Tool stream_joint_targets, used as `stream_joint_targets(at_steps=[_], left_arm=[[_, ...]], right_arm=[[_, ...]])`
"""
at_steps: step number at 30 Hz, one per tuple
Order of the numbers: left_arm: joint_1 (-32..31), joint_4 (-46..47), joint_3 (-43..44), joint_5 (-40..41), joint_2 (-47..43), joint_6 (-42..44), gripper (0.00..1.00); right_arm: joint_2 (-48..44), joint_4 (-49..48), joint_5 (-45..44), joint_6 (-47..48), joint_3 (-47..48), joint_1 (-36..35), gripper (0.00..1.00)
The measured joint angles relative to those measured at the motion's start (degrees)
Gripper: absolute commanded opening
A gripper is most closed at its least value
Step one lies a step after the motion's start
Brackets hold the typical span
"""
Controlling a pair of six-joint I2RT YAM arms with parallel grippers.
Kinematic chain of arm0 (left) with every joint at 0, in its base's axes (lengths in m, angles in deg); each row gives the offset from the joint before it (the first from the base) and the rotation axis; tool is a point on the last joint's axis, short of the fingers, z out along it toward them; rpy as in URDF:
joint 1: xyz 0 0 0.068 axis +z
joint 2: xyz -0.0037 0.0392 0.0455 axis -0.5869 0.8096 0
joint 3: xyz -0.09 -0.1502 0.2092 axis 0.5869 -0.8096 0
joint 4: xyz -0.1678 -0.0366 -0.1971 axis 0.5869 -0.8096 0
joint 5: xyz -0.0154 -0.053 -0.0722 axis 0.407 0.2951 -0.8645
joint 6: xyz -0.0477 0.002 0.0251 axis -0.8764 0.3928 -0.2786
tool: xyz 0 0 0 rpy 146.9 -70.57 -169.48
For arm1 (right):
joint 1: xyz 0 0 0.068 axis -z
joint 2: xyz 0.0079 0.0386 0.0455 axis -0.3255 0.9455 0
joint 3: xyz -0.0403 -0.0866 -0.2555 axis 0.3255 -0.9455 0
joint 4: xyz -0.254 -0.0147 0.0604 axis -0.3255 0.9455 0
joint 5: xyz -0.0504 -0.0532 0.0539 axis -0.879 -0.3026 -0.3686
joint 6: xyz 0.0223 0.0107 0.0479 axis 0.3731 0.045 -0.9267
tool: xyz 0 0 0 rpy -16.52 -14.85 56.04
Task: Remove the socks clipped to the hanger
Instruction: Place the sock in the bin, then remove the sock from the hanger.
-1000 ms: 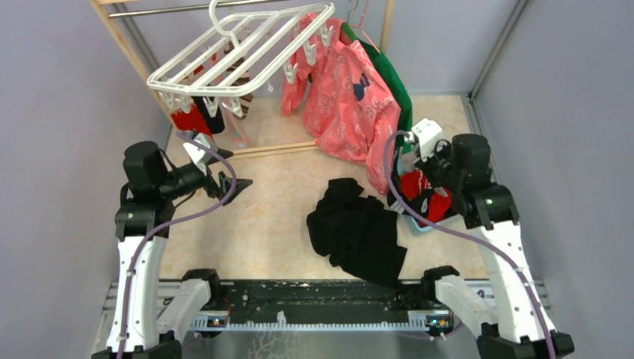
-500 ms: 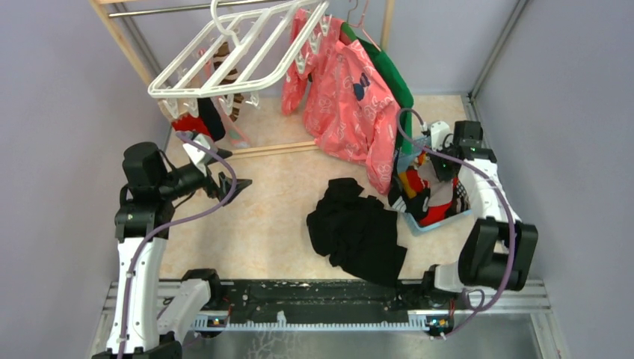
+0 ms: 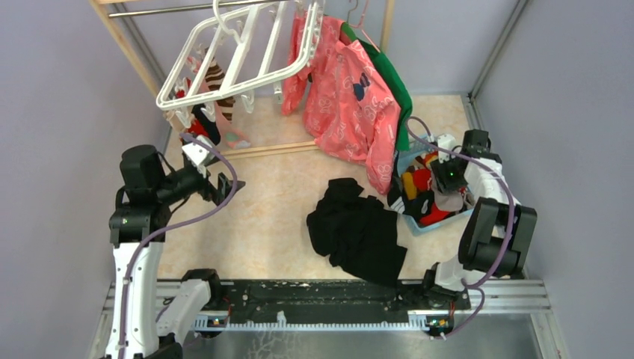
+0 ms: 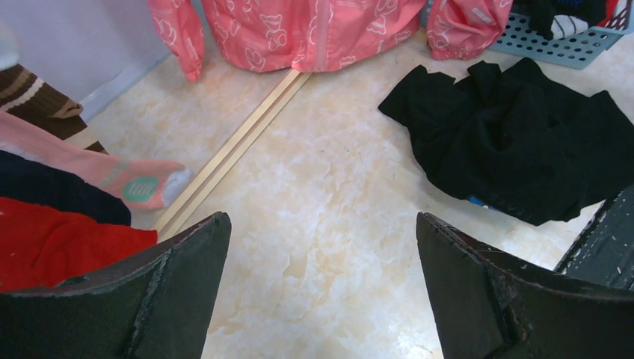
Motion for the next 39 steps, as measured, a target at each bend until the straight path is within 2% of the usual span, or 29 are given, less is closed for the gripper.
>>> stream_joint_targets(at_steps=[6,10,19,28,34,39], left_arm=[[0.09,-4.24,2.03,3.54,-1.03,1.38,0.99],[0.15,-6.95,4.13,6.27,-1.20,1.42,0.99],[0.52,-12.20,9.31,10.19,-2.05,1.97,0.99],[0.98,-18.29,20.48,16.55,-2.91,1.90,0.93],[1.68,-18.53,19.74,20.85,-2.95,0.98,0.87],[1.86,-15.87,14.34,25.81,-2.78,0.79,0.86]], right_arm=[[-4.83,3.54,3.82,-0.37,1.46,0.02,0.71],[-8.37,5.25,5.33,-1.36,4.17,0.00,0.80],[-16.15,9.64,6.78,-3.43,10.10,0.00,0.83],[-22.36,17.75,13.75,-5.22,16.83,-2.78,0.82],[-26.08,23.23,22.40,-5.62,22.12,-10.73,0.80],[-26.86,24.24,29.49,-5.68,24.28,-14.36,0.80]])
